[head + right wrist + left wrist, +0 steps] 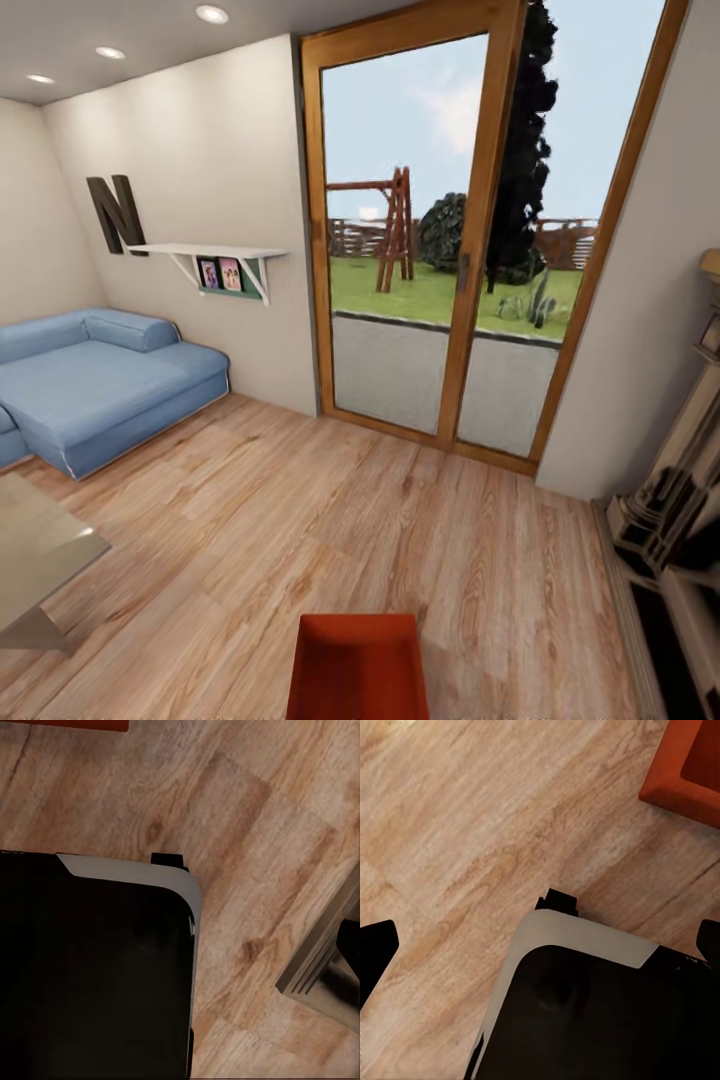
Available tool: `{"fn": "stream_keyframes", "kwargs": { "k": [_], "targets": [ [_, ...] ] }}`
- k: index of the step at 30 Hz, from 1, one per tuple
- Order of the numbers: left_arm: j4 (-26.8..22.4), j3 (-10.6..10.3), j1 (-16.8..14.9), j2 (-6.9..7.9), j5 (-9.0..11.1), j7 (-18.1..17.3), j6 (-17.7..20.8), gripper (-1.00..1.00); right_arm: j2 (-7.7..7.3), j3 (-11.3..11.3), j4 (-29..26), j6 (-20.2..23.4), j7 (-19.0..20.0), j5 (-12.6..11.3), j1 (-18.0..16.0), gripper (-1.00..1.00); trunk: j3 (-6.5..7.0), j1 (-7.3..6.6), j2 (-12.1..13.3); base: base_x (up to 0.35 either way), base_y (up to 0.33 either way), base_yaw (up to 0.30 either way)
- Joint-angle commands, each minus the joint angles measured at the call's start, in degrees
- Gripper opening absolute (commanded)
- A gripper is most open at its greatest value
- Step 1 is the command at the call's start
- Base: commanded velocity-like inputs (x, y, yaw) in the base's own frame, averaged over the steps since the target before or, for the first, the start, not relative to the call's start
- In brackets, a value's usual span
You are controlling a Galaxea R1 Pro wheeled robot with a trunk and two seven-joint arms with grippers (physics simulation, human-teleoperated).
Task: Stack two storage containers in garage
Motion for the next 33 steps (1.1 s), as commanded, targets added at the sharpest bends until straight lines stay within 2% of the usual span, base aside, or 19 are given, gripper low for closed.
{"fn": "stream_keyframes", "kwargs": {
  "k": [1, 33],
  "targets": [
    [0.04, 0.21, -0.04, -0.01, 0.14, 0.06, -0.17, 1.00, 0.03, 0.49, 0.19, -0.28, -0.03, -0.58, -0.07, 1.00, -0.16, 0.00, -0.05, 0.000, 0.000, 0.000],
    [0.03, 0.21, -0.04, -0.01, 0.09, 0.06, -0.17, 1.00, 0.14, 0.65, 0.17, 0.06, -0.14, -0.54, -0.07, 1.00, -3.10, 0.00, -0.05, 0.000, 0.000, 0.000]
  ]
}}
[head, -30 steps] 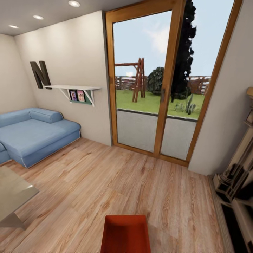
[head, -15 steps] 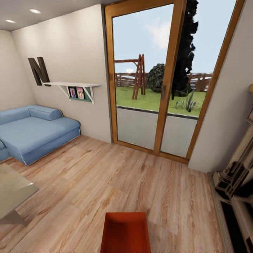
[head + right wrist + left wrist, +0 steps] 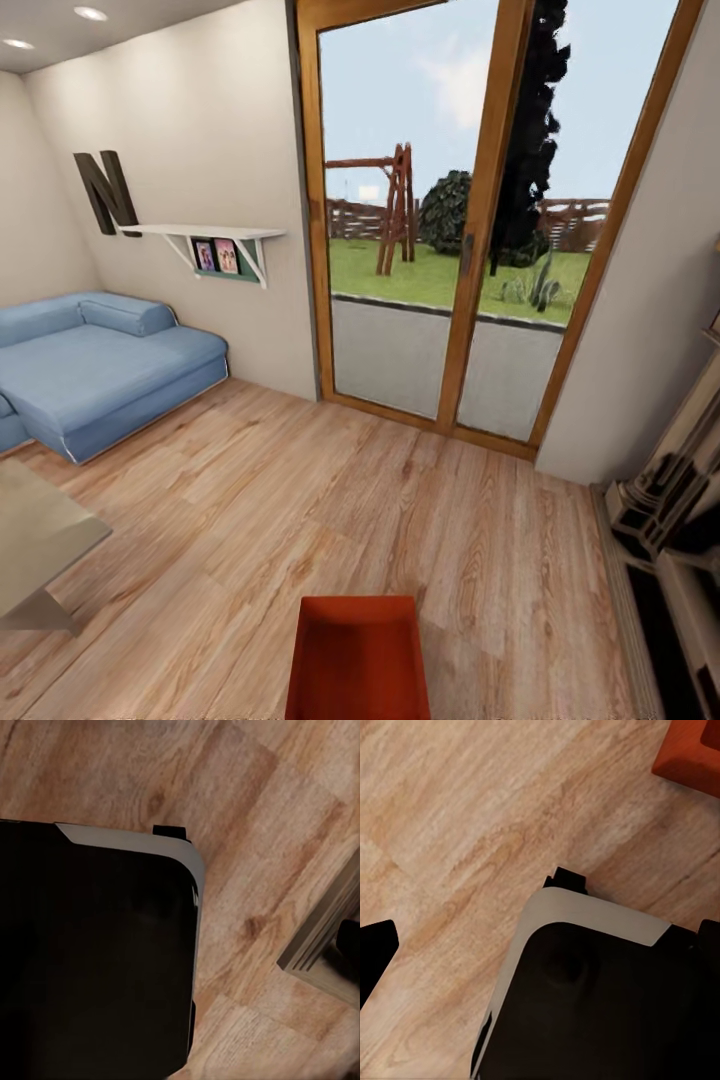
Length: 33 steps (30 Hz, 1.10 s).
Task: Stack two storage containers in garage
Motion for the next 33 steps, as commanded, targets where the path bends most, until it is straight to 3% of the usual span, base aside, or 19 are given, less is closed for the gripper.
{"fn": "stream_keyframes", "kwargs": {
  "k": [1, 33],
  "targets": [
    [0.04, 0.19, -0.04, -0.01, 0.14, 0.06, -0.17, 1.00, 0.02, 0.50, 0.17, -0.33, -0.05, -0.55, -0.07, 1.00, -0.16, 0.00, -0.04, 0.000, 0.000, 0.000],
    [0.04, 0.18, -0.04, -0.01, 0.11, 0.06, -0.17, 1.00, 0.02, 0.50, 0.16, -0.26, -0.07, -0.64, -0.07, 1.00, -3.09, 0.00, -0.04, 0.000, 0.000, 0.000]
  ]
}}
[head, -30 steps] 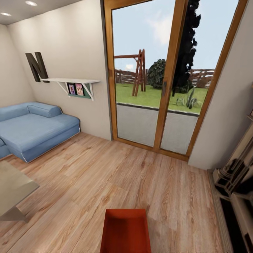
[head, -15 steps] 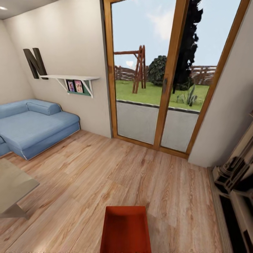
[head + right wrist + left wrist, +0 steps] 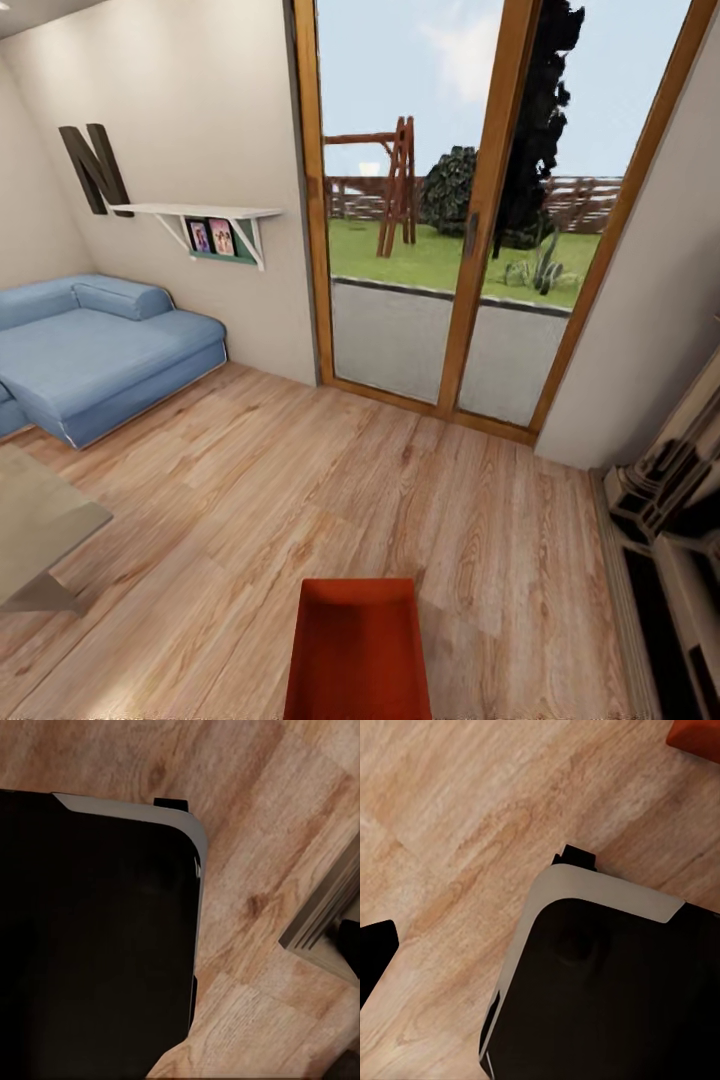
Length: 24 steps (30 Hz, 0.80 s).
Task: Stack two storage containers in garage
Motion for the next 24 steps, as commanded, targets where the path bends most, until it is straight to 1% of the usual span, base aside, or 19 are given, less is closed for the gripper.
{"fn": "stream_keyframes", "kwargs": {
  "k": [1, 24],
  "targets": [
    [0.02, 0.17, -0.03, -0.01, 0.16, 0.06, -0.18, 1.00, 0.02, 0.50, 0.17, -0.32, -0.03, -0.55, -0.07, 1.00, -0.15, 0.00, -0.04, 0.000, 0.000, 0.000],
    [0.03, 0.16, -0.03, -0.01, 0.13, 0.06, -0.18, 1.00, 0.02, 0.50, 0.20, -0.40, 0.01, -0.56, -0.07, 1.00, -2.26, 0.00, -0.04, 0.000, 0.000, 0.000]
  ]
}}
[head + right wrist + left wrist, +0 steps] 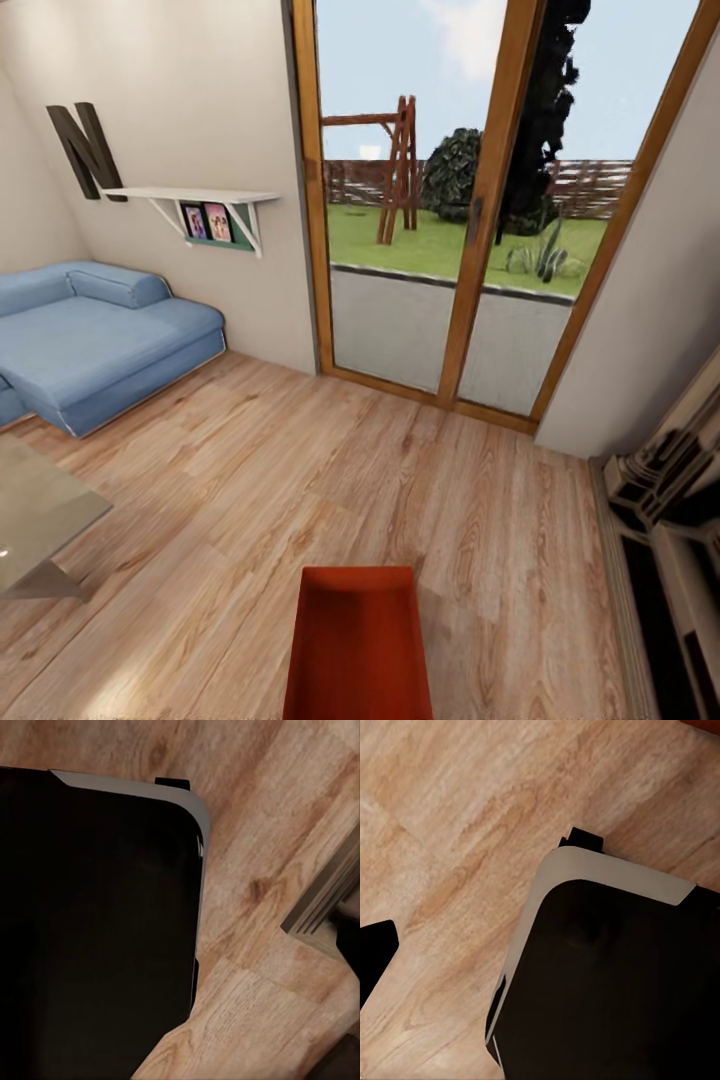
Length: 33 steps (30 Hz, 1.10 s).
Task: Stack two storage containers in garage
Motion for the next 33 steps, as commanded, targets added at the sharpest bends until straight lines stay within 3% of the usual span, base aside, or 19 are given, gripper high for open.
{"fn": "stream_keyframes", "kwargs": {
  "k": [1, 33],
  "targets": [
    [0.04, 0.19, -0.03, -0.01, 0.12, 0.06, -0.17, 1.00, 0.02, 0.50, 0.16, -0.33, -0.04, -0.55, -0.07, 1.00, -0.15, 0.00, -0.04, 0.000, 0.000, 0.000],
    [0.03, 0.21, -0.03, -0.01, 0.11, 0.06, -0.17, 1.00, 0.02, 0.41, 0.13, -0.33, -0.06, -0.55, -0.07, 1.00, -3.09, 0.00, -0.04, 0.000, 0.000, 0.000]
  ]
}}
